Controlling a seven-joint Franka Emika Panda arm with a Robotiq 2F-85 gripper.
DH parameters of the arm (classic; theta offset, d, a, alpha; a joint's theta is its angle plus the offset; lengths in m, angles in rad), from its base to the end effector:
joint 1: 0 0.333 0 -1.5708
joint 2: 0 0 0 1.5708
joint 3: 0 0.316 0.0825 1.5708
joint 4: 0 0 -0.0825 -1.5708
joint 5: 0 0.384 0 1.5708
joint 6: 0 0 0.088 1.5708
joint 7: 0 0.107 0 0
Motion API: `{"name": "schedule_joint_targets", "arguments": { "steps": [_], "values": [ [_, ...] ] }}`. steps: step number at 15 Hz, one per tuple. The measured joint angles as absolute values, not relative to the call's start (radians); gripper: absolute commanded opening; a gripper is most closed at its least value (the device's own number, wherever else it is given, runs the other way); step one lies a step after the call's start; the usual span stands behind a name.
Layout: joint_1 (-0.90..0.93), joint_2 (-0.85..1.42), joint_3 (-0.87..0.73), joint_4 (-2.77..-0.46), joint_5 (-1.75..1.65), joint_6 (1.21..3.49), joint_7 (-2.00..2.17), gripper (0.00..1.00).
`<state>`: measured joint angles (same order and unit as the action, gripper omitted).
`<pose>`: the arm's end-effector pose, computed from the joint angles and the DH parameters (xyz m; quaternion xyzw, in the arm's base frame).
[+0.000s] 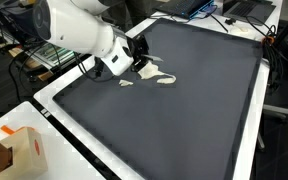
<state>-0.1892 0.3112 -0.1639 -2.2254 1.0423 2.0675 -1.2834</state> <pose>0.4964 -0.1367 0.2190 -0.9130 -0.0852 -0.1231 0.3796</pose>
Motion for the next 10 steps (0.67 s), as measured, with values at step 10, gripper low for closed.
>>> {"name": "schedule_joint_targets", "arguments": {
  "steps": [10],
  "values": [
    [-0.187, 0.310, -0.163, -2.226, 0.923, 2.185, -1.131, 0.01]
  ]
}}
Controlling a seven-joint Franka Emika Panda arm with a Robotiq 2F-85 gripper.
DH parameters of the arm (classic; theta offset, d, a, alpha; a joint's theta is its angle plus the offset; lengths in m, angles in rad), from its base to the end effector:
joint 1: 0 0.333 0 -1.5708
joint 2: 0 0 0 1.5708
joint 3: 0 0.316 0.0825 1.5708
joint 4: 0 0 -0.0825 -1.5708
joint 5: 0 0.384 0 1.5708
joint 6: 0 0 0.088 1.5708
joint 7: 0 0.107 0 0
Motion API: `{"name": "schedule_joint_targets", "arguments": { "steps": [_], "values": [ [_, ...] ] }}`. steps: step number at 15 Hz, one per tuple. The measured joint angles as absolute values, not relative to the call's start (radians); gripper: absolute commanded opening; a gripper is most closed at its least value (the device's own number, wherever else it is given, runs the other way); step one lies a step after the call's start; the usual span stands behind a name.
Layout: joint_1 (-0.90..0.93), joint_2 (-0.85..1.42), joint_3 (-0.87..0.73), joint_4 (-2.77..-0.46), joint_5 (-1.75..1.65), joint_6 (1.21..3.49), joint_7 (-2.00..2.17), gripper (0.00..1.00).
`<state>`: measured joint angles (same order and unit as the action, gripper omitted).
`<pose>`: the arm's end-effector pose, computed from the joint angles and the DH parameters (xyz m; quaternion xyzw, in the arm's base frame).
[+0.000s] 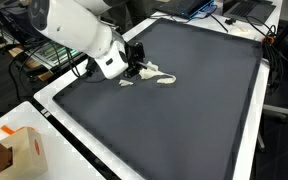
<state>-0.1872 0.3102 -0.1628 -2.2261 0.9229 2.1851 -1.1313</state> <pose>0.4974 -0.1522 0.2181 -0.9439 -0.0470 -0.0875 0.3150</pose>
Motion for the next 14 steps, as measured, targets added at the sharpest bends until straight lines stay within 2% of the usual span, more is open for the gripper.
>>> {"name": "schedule_joint_targets", "arguments": {
  "steps": [14],
  "values": [
    [-0.139, 0.205, -0.101, -2.276, 0.576, 2.330, -0.826, 0.01]
  ]
}}
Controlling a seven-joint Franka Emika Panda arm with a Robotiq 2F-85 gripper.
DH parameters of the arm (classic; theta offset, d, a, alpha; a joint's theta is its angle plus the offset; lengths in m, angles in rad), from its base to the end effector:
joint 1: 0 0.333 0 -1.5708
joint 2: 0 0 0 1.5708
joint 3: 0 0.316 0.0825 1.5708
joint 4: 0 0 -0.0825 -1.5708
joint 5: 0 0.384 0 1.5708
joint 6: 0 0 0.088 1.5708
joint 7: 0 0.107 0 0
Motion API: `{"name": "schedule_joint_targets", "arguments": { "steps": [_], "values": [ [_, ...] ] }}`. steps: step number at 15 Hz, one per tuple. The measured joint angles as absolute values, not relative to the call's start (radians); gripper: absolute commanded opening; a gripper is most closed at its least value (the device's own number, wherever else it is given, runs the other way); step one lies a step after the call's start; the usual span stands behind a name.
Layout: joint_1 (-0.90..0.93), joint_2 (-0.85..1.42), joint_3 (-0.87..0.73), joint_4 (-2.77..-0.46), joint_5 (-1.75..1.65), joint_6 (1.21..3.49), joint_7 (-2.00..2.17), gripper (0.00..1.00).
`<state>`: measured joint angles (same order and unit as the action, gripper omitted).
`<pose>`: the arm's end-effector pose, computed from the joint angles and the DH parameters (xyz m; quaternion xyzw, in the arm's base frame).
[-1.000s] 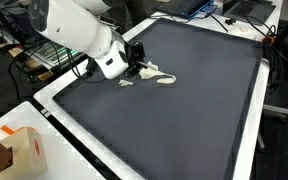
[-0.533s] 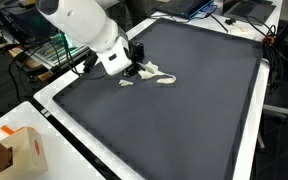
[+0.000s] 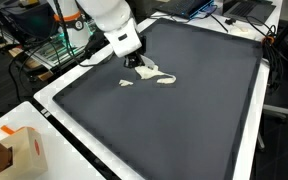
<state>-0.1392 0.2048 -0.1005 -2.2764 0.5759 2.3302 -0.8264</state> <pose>0.5061 -0.1147 0.2560 -0.9781 -0.0759 -0.0317 0.1913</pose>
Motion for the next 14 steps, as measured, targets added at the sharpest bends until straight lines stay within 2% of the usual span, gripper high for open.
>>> {"name": "schedule_joint_targets", "arguments": {
  "steps": [14],
  "values": [
    [-0.085, 0.035, -0.055, -2.347, 0.156, 2.370, -0.498, 0.01]
  ]
}}
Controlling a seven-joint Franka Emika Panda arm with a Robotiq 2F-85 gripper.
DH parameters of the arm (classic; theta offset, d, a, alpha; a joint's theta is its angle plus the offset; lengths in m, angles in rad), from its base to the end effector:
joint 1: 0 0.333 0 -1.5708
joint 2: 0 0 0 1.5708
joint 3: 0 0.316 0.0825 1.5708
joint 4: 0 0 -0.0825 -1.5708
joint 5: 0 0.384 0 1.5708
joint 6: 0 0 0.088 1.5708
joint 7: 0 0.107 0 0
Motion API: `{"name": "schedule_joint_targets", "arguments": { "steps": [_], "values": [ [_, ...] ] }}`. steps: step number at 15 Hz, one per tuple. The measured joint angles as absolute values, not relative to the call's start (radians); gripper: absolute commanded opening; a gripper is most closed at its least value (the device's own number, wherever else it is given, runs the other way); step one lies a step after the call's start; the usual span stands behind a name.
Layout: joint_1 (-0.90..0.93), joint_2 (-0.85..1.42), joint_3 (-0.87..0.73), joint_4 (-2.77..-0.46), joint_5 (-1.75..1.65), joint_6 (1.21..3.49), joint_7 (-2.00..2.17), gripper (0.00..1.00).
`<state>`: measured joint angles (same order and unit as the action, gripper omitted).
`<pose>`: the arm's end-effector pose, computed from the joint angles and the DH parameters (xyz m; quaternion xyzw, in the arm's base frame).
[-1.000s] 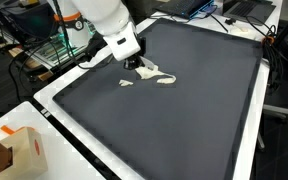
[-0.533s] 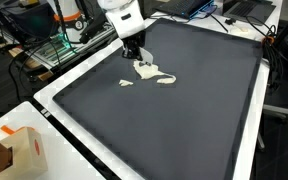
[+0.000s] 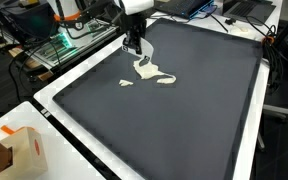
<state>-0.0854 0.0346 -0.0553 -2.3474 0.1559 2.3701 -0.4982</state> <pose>0.4997 -0.0690 0.3164 -0.9911 -0.1220 -0.0111 0.0522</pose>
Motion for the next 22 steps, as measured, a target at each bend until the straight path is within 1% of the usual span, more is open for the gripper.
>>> {"name": "schedule_joint_targets", "arguments": {
  "steps": [13, 22],
  "values": [
    [-0.040, -0.011, -0.025, -2.350, -0.062, 2.389, -0.320, 0.01],
    [-0.035, 0.009, -0.013, -2.358, -0.403, 2.542, -0.051, 0.01]
  ]
}}
